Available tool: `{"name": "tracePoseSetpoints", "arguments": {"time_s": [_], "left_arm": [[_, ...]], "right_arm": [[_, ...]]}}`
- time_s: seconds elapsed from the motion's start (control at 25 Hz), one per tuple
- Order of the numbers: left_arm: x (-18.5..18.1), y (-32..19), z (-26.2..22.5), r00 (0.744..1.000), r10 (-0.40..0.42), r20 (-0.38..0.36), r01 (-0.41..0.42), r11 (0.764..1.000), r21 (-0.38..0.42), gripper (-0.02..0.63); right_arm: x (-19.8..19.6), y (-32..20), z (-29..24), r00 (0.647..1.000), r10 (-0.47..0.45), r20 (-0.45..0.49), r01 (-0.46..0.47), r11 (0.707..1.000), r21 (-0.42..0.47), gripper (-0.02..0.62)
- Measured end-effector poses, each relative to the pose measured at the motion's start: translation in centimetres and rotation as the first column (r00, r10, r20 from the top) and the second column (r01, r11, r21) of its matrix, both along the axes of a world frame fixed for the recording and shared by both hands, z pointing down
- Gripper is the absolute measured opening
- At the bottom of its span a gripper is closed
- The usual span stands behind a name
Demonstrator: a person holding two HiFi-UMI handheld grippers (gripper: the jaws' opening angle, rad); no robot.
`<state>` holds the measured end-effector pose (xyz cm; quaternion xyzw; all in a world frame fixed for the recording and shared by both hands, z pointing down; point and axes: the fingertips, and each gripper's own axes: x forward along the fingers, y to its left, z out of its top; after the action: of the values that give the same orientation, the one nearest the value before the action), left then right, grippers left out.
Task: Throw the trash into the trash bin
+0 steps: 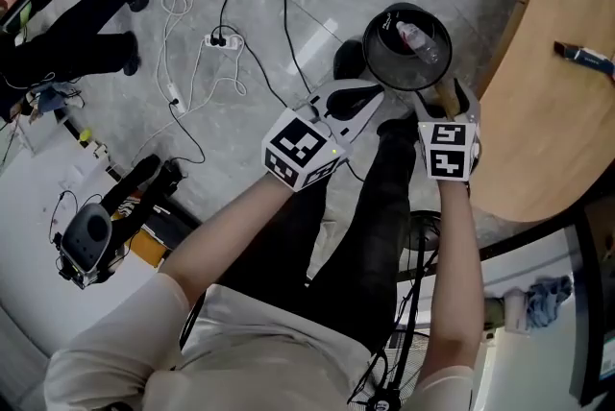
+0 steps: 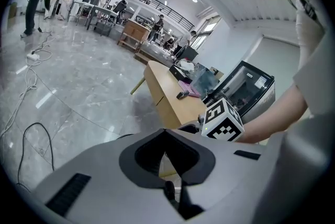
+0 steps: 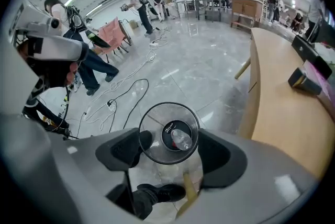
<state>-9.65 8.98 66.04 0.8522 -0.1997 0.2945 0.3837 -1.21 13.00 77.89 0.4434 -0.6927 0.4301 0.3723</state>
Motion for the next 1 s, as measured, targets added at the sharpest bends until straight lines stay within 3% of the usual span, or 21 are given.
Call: {"name": "tracePoseSetpoints", "arguments": {"time_s": [0.32, 0.52, 0.84, 1.0], "left_arm": [[4.3, 0.4, -1.9, 0.998, 0.051, -0.034, -0.051, 0.999, 0.004, 0.006], [6.5, 0.0, -2.9, 0.996, 0.070, -0.048, -0.070, 0.997, 0.012, 0.006], [8.8, -1.3, -3.1, 0.996, 0.073, -0.049, -0.073, 0.997, 0.016, 0.006], [10.1, -1.4, -3.1, 0.996, 0.074, -0.057, -0.074, 0.997, 0.009, 0.006]], "right_arm": [[4.8, -1.2, -2.7, 0.998, 0.054, -0.022, -0.053, 0.998, 0.022, 0.364], [10.0, -3.5, -4.3, 0.988, 0.149, -0.045, -0.146, 0.987, 0.065, 0.364], [19.9, -7.4, -5.2, 0.947, 0.307, -0.094, -0.298, 0.949, 0.103, 0.364], [24.4, -9.0, -5.8, 0.908, 0.409, -0.092, -0.398, 0.910, 0.115, 0.364]]}}
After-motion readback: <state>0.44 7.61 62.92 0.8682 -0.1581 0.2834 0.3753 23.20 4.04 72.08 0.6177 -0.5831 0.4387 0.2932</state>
